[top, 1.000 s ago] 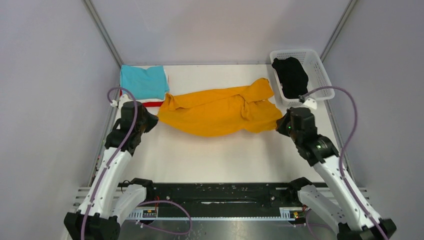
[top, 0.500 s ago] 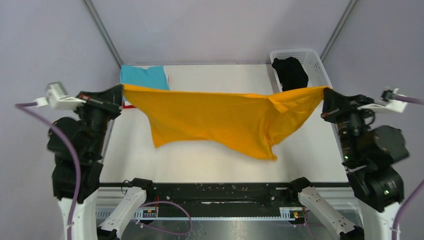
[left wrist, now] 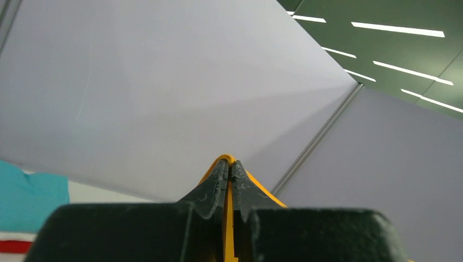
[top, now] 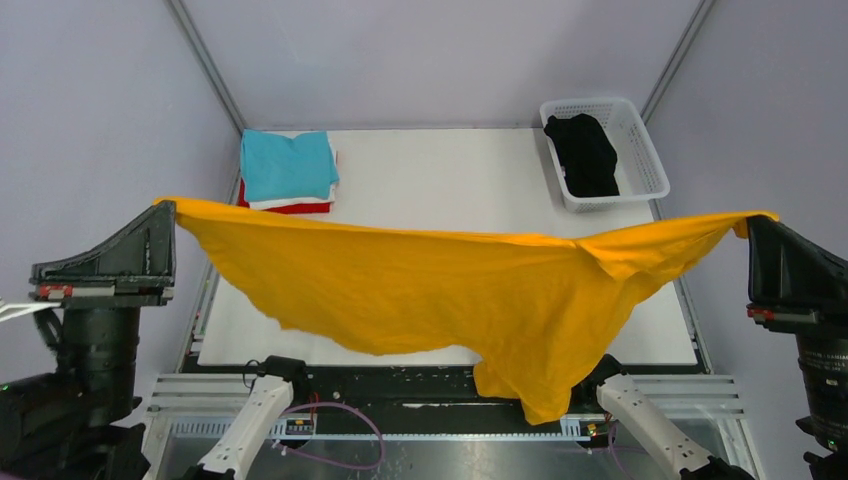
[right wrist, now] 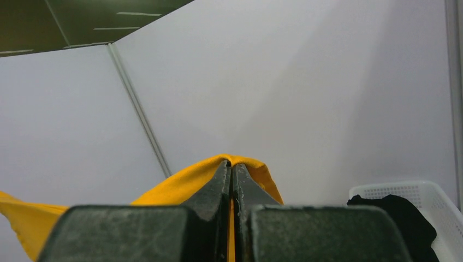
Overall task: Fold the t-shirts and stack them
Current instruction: Flatten out the tshirt
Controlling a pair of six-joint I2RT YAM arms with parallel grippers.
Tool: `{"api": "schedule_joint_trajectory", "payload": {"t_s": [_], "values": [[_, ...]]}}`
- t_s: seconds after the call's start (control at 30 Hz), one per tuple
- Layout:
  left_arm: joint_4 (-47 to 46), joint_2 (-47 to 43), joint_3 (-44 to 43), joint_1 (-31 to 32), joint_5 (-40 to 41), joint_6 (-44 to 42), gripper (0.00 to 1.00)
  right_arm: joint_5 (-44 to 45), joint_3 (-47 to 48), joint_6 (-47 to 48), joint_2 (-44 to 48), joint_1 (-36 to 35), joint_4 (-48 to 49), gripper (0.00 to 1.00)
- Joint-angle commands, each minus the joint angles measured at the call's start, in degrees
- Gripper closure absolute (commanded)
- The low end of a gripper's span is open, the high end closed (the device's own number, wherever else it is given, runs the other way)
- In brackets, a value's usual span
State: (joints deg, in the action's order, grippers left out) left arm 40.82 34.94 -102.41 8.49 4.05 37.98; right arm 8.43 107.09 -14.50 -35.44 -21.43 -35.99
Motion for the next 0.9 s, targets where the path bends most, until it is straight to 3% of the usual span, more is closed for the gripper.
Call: {"api": "schedule_joint_trajectory", "payload": {"t_s": [0.0, 0.23, 0.5, 0.73, 0.87], "values": [[-0.27, -1.33, -2.38, -0.30, -1.31, -2.57, 1.00, -1.82, 1.76, 2.25, -0.58, -0.18, -0.98, 1.00], [-1.33, 3.23, 1.23, -0.49, 0.99, -2.98, 1.00, 3.58, -2.26, 4.12, -2.95, -0.21, 1.59, 1.00], [-9.76, 13.28, 17.57, -0.50, 12.29, -1.94, 1.00, 17.93, -18.33, 6.80, -8.88, -0.20, 10.70, 1.00], [-17.56, 26.31, 28.92, -0.71, 20.74, -2.27, 1.00, 25.91, -30.66, 7.78, -21.18, -0.11, 21.58, 1.00], [-19.88, 36.28, 31.35, -1.98, 20.88, -2.16, 1.00, 24.34, -35.77, 5.40, -28.48, 0.52, 25.85, 1.00]]}}
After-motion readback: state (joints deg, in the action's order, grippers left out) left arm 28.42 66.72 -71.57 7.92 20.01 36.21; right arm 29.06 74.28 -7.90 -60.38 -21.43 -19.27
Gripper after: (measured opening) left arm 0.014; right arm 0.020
